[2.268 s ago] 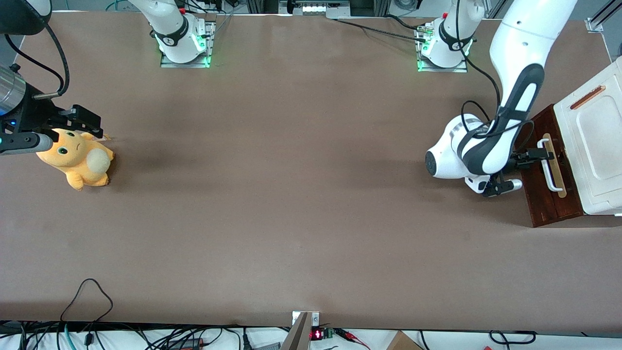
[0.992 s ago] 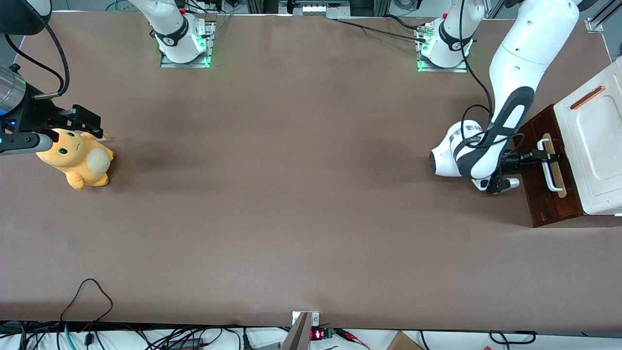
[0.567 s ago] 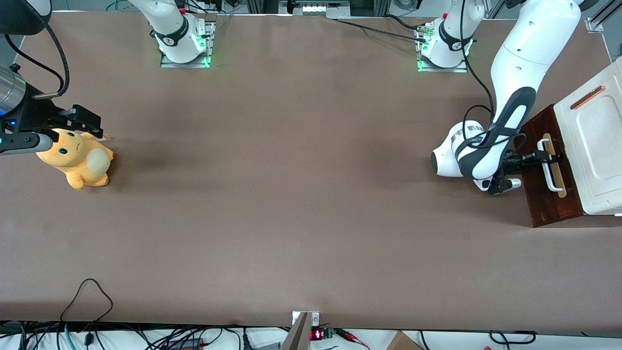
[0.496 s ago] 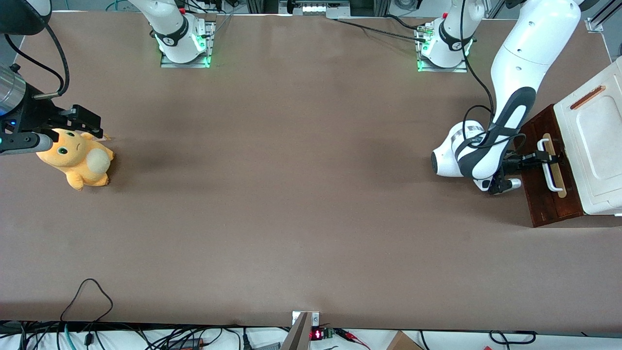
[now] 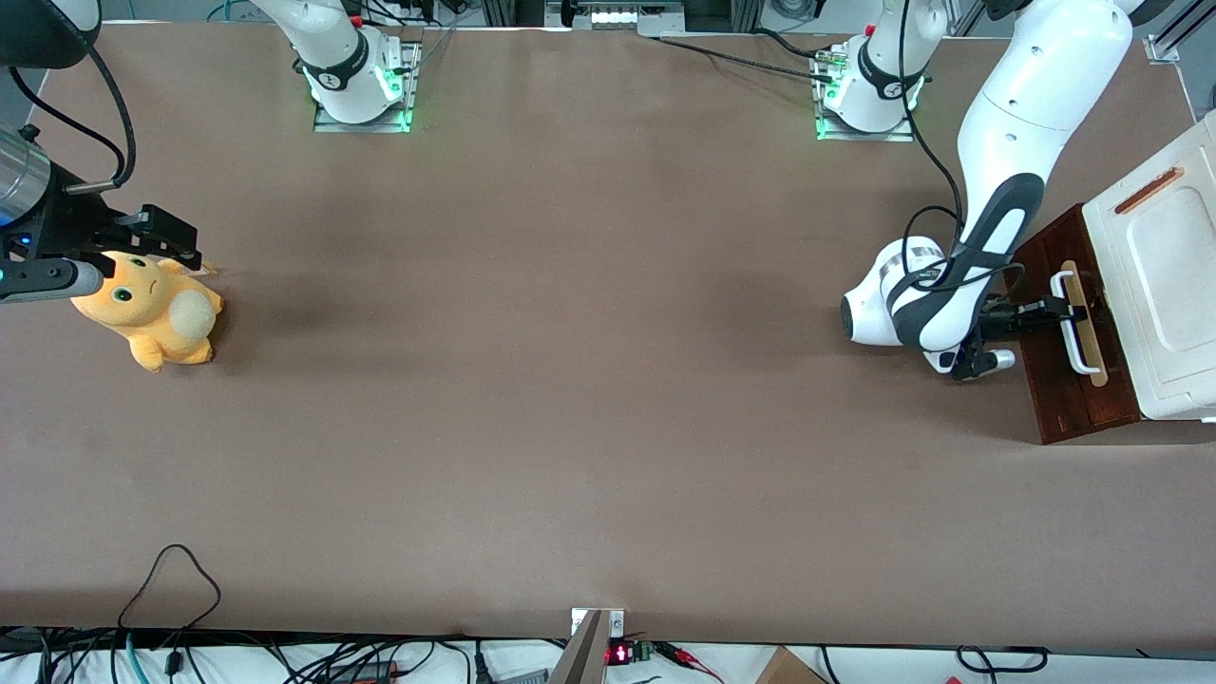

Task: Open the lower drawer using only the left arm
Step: 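Close the left gripper around the white drawer handle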

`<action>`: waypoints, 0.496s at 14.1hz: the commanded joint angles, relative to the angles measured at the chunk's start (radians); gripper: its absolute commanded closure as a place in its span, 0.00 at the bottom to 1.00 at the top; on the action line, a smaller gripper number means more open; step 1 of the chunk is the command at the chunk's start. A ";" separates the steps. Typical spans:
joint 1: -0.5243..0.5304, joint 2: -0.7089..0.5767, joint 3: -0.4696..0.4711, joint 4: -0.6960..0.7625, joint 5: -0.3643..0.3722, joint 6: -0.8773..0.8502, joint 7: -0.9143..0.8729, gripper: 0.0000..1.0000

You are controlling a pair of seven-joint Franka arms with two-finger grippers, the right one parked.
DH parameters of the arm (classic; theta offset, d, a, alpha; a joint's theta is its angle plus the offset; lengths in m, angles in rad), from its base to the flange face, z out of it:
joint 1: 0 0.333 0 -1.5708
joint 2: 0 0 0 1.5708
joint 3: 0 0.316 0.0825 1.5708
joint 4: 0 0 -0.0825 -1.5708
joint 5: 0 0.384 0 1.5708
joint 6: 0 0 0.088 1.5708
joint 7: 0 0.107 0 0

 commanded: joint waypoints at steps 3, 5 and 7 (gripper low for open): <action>0.014 0.006 -0.011 0.003 0.033 -0.010 0.005 0.74; 0.015 0.006 -0.011 0.003 0.033 -0.010 0.006 0.74; 0.015 0.006 -0.013 0.003 0.038 -0.010 0.006 0.80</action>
